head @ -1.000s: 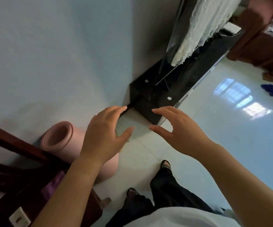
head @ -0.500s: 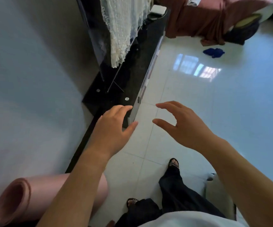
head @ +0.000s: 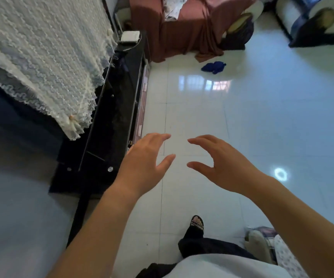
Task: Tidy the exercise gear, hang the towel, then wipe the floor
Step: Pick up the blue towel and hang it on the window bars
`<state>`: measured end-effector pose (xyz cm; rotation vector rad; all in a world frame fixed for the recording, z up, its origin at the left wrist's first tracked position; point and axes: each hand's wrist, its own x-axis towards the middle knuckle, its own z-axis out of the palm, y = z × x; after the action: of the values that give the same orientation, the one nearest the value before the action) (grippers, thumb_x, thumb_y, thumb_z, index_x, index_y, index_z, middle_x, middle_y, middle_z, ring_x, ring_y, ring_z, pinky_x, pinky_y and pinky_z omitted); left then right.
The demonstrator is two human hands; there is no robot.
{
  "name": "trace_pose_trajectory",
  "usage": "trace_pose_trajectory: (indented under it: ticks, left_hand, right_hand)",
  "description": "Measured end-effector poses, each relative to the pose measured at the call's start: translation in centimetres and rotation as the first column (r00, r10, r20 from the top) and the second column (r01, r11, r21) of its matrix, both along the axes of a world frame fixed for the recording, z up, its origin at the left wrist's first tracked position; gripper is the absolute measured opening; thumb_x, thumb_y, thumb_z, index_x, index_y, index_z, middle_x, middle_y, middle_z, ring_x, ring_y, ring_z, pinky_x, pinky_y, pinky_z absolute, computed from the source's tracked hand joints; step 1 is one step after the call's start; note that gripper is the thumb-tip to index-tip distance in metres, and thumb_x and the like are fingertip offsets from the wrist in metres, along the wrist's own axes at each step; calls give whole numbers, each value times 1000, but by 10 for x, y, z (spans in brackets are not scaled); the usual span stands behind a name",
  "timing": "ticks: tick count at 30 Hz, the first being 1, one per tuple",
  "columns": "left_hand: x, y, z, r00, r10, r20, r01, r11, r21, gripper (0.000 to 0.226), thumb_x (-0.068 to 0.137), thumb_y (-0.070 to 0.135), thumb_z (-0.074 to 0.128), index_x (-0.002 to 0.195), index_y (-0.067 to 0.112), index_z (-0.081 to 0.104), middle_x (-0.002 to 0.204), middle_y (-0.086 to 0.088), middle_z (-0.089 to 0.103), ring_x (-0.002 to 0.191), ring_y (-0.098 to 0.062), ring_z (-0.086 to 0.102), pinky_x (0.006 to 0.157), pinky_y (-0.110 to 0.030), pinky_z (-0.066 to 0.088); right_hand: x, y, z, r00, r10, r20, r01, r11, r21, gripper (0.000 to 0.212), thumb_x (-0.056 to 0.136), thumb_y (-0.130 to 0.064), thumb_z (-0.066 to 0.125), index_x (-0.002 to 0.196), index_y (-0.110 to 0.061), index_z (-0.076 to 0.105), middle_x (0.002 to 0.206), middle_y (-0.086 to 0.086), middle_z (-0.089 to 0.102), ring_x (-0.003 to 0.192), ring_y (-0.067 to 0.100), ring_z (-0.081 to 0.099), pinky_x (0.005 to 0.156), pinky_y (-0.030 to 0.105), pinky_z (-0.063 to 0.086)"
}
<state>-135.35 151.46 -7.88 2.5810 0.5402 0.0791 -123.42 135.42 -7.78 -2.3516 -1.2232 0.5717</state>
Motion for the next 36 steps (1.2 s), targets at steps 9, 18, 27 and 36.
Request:
trace_pose_trajectory:
  ticks: [9,18,27,36]
  left_hand:
    - [130,17,8,996,-83,14,82,995,58,51,90,43,52,137,28,39,139,8,44,128,-10,40,103,-24,31]
    - [234,91,0,992,-121,41,120,992,34,50,90,42,53,136,28,40,139,8,44,128,-9,40,103,-23,28]
    - [375,229,24,979,-182,87,177,982,60,50,89,40,54,135,25,43,137,5,46,127,-11,41,107,-29,34]
    - [499,311,30,956,-277,96,268,958,99,49,90,42,54,135,26,43,137,6,48,125,-12,44,103,-30,37]
  right_hand:
    - [116,11,11,995,-96,5,96,993,75,58,86,-49,55,139,-33,37,141,-13,39,125,9,41,97,20,32]
    - [216,78,7,991,-130,21,128,988,91,57,85,-47,58,137,-32,39,138,-14,41,121,7,42,92,17,32]
    - [343,205,25,973,-226,56,216,966,140,58,84,-44,61,136,-30,41,137,-13,44,120,7,44,93,19,38]
    - [444,290,30,933,-348,96,321,921,221,57,83,-44,61,134,-26,45,135,-9,47,123,10,43,101,25,38]
